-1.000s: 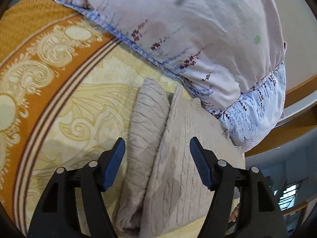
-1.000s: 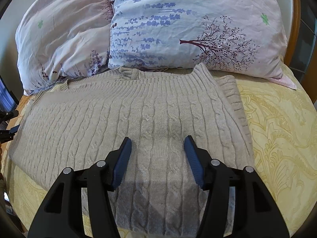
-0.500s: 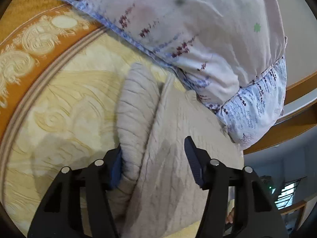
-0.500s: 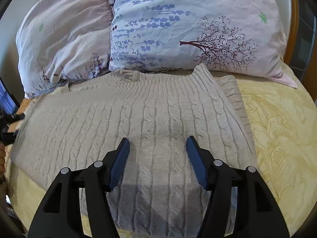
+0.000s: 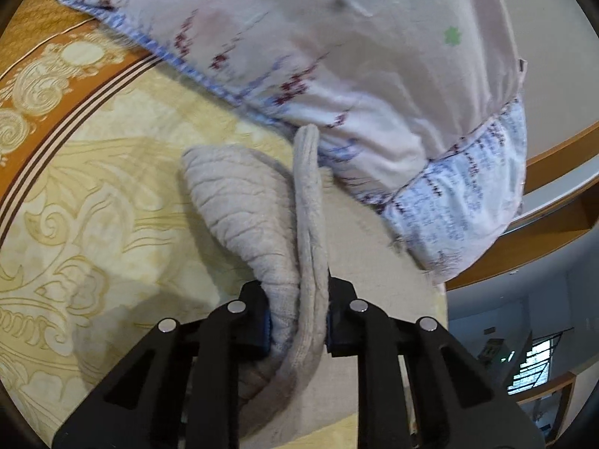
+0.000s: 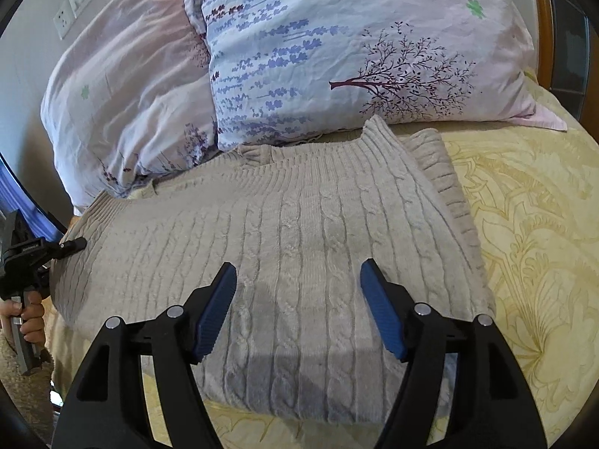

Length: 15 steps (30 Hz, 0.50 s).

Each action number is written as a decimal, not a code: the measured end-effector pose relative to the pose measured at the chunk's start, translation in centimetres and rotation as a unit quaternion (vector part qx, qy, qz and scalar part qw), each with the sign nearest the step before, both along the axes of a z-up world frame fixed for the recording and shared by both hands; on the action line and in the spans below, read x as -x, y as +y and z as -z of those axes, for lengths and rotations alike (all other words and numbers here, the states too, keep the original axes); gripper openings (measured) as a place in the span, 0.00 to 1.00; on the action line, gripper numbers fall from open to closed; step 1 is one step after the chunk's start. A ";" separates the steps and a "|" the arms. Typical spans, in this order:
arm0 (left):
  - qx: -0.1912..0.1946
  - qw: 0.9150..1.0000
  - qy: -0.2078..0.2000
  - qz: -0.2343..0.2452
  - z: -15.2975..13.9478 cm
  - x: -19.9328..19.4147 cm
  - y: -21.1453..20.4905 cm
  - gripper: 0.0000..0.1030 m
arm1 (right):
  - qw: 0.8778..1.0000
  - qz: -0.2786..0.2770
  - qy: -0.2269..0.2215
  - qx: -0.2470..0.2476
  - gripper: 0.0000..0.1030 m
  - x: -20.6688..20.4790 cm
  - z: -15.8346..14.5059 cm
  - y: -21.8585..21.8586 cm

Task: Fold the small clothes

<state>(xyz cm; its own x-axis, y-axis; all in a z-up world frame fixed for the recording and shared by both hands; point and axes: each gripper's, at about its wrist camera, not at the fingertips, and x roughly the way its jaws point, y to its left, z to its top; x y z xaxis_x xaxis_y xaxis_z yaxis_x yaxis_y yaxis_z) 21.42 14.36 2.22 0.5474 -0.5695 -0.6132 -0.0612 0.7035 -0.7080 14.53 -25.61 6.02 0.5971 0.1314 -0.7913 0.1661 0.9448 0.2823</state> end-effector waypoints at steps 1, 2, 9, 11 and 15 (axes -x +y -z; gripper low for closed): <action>0.004 1.000 -0.006 0.001 -0.5 0.0 -0.4 0.18 | 1.000 0.001 -0.001 -0.004 0.68 0.1 0.0 -0.1; 0.008 1.000 -0.011 0.002 -0.9 -0.1 -0.7 0.18 | 1.000 0.001 -0.003 -0.007 0.68 0.1 -0.1 -0.2; 0.055 0.998 -0.031 0.007 -3.3 -0.5 -3.5 0.17 | 1.000 0.006 -0.015 -0.019 0.68 1.0 -0.7 -1.2; 0.065 0.997 -0.040 0.018 -4.1 -0.7 -5.2 0.17 | 1.000 0.010 -0.020 -0.022 0.69 1.4 -0.9 -1.7; 0.083 0.994 -0.053 0.045 -5.3 -1.3 -8.8 0.16 | 0.999 0.018 -0.031 -0.030 0.69 2.0 -1.4 -2.7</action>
